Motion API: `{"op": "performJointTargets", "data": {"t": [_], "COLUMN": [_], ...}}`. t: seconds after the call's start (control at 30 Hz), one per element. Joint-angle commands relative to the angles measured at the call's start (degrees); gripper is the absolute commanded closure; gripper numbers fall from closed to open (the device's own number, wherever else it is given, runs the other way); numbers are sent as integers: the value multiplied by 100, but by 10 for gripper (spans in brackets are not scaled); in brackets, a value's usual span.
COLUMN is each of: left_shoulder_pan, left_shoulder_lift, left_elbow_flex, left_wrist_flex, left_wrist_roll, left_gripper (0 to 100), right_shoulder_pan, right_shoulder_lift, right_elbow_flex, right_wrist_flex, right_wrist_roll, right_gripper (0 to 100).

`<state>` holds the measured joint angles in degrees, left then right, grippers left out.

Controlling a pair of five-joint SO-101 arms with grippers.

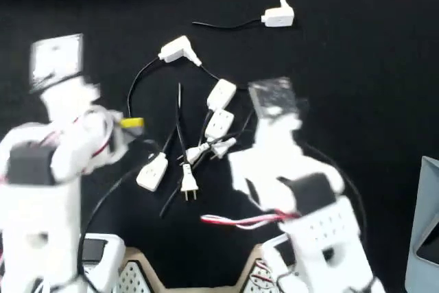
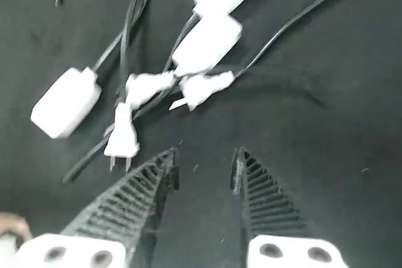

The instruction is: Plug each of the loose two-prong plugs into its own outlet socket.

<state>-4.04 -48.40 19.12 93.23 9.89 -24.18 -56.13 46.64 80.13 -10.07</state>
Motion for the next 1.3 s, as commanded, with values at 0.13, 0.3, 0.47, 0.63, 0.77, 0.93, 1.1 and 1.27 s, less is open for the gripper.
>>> {"op": "performJointTargets", "data": {"t": [0.13, 0.3, 0.47, 0.63, 0.77, 0.93, 1.1, 1.27], "left_shoulder_pan": [-1851, -2360, -2607, -2598, -2580, -2615, -2615, -2615], "left_shoulder_lift": [-2356, -2945, -3200, -3323, -3402, -3393, -3402, -3402], "left_elbow_flex": [2747, 4224, 5147, 5604, 5666, 5745, 5754, 5754], "left_wrist_flex": [-1415, -2295, -2822, -2963, -2910, -2910, -2919, -2919], "left_wrist_roll": [-527, -712, -703, -703, -703, -703, -703, -712], "left_gripper": [686, 687, 688, 688, 689, 689, 689, 689], "right_shoulder_pan": [-1090, -1266, -1292, -1284, -1301, -1556, -1960, -1873], "right_shoulder_lift": [1578, 2607, 3582, 4347, 4708, 4910, 4901, 4787], "right_elbow_flex": [-268, -268, -303, -303, -303, -303, -295, -400], "right_wrist_flex": [-853, -1626, -2409, -2831, -3121, -3200, -3191, -2884], "right_wrist_roll": [-343, -440, -545, -536, -545, -554, -563, -563], "right_gripper": [857, 857, 857, 857, 858, 858, 858, 858]}}
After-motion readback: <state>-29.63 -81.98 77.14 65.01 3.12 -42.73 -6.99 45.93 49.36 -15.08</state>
